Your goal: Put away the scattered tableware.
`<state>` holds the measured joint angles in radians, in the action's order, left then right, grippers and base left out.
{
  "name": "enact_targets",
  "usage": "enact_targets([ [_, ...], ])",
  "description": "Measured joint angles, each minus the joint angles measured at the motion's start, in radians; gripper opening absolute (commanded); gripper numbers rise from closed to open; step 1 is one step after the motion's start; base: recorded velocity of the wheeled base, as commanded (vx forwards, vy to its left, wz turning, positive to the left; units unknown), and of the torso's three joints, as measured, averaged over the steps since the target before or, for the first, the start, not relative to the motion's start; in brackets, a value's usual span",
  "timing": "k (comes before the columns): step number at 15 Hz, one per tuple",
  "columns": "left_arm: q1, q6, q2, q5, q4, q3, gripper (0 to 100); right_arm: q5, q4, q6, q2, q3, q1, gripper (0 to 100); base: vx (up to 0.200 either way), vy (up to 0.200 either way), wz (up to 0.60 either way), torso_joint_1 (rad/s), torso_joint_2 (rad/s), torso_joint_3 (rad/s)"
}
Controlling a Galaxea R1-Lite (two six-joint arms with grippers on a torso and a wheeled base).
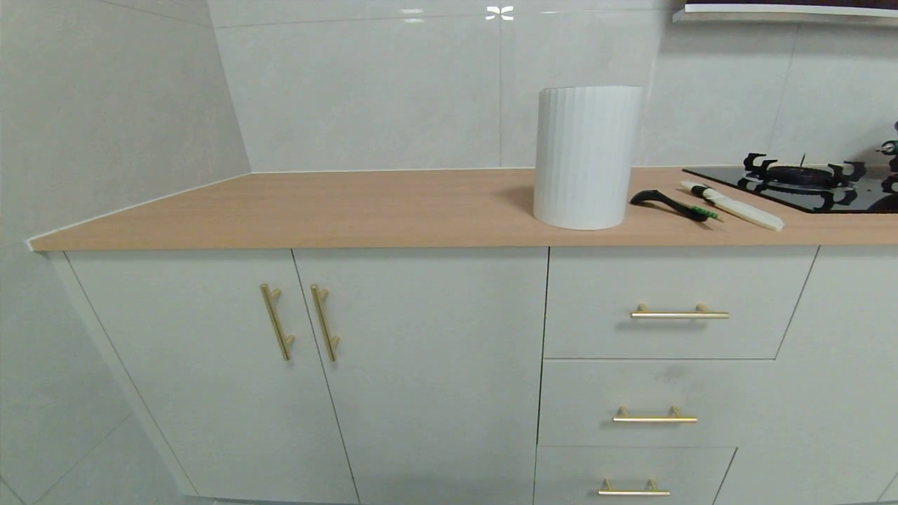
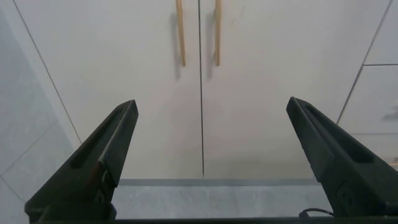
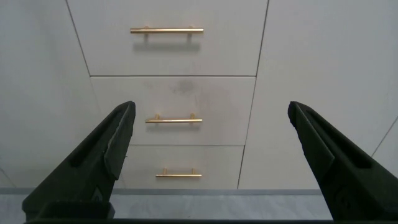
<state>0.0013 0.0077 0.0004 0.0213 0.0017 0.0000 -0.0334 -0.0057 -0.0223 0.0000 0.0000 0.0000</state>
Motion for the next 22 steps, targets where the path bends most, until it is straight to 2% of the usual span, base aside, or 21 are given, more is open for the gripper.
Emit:
enact_targets([
  [13,0.0,0.0,0.0,0.0,0.0,0.0,100,0.0,0.0,0.0,0.021,-0.001,0.009,100,0.0,0.0,0.0,0.0,0.0,0.0],
  [15,0.0,0.0,0.0,0.0,0.0,0.0,100,0.005,0.006,0.011,0.033,-0.036,0.011,100,0.0,0.0,0.0,0.0,0.0,0.0],
  [18,0.0,0.0,0.0,0.0,0.0,0.0,100,0.028,0.012,0.023,0.159,-0.167,0.039,100,0.0,0.0,0.0,0.0,0.0,0.0],
  [22,0.0,0.0,0.0,0.0,0.0,0.0,100,0.073,0.013,0.011,0.483,-0.228,0.088,100,0.0,0.0,0.0,0.0,0.0,0.0],
])
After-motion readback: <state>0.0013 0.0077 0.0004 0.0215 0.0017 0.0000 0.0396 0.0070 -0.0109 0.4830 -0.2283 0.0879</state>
